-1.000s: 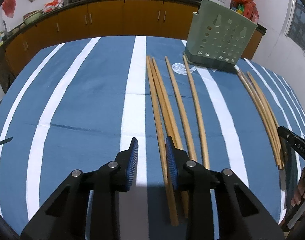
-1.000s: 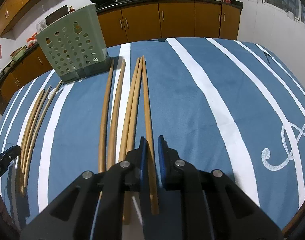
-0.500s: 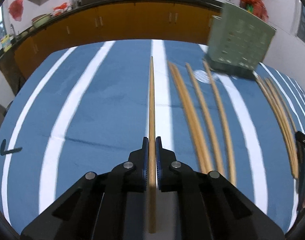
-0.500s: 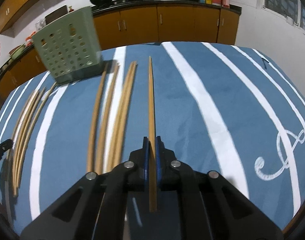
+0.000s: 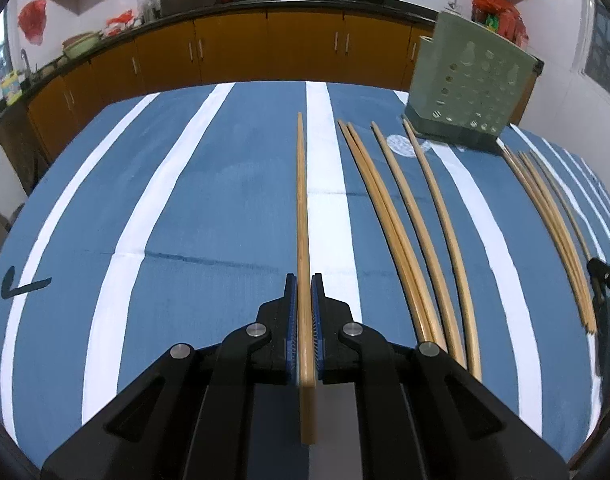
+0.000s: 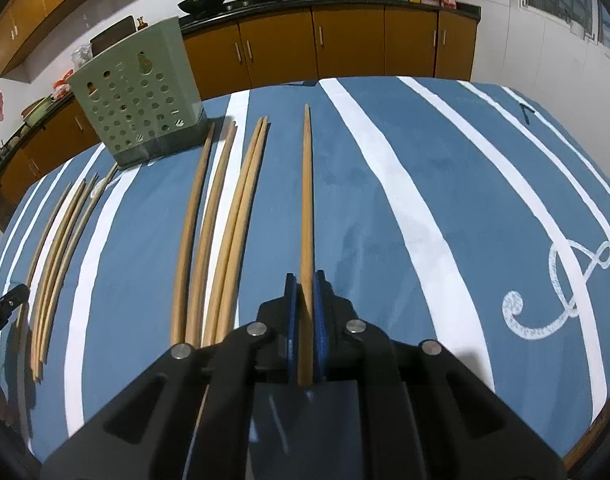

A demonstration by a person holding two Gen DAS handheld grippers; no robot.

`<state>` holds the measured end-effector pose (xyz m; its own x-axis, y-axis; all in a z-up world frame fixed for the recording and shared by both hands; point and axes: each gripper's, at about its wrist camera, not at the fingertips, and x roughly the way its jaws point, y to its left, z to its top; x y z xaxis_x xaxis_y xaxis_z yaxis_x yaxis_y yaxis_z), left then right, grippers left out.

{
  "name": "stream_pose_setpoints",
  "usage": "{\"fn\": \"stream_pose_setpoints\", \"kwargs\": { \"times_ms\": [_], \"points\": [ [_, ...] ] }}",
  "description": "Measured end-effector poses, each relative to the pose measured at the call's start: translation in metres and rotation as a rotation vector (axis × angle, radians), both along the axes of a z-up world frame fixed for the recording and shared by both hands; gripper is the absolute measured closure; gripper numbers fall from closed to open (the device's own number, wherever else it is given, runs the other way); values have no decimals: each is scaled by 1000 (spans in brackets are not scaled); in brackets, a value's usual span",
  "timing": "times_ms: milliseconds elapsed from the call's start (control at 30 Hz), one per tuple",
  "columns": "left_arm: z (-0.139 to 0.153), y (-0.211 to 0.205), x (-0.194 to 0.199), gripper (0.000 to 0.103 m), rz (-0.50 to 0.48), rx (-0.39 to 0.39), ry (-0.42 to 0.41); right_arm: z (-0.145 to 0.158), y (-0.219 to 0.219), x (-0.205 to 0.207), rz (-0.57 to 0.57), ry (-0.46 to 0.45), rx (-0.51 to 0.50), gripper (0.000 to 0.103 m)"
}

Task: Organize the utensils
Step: 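Lift the left gripper's chopstick upright over the green holder while the right gripper carries its chopstick there, then open the left gripper over the green holder while the right gripper releases its chopstick into it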

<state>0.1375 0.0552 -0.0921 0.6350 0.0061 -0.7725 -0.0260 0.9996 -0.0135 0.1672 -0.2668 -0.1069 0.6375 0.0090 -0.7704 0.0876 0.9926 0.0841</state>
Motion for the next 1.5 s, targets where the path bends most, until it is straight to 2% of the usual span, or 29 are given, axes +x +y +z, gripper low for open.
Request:
{"fn": "stream_pose_setpoints", "kwargs": {
  "times_ms": [67,167,467,567,800,867,1000,1100,1167,1300,1500],
  "points": [
    [1,2,1,95,-9,-3,5,4,-2,0,-1,4,12,95],
    [12,11,-1,95,-4,-24,-8,21,-8,-6,-12,-55,19,95],
    [96,36,-6,95,21,-57,-226,103,-25,-16,-33,-297,11,95],
    [120,42,-1,95,34,-64,-292,121,-27,-15,-35,-352,5,95],
    [151,48,27,96,37,-66,-340,164,-31,2,-32,-449,-6,95],
    [167,51,32,96,35,-84,-355,189,-34,8,-26,-501,16,95],
    [208,44,38,96,8,-96,-436,242,-34,10,4,-624,49,95],
    [243,28,43,96,-39,-112,-506,277,-28,12,40,-705,94,95],
    [257,14,46,96,-69,-128,-531,294,-21,15,68,-751,128,95],
    [271,-18,56,96,-136,-158,-566,305,-3,27,124,-788,149,95],
    [245,-48,75,96,-207,-193,-500,278,25,66,170,-706,135,95]
  ]
}}
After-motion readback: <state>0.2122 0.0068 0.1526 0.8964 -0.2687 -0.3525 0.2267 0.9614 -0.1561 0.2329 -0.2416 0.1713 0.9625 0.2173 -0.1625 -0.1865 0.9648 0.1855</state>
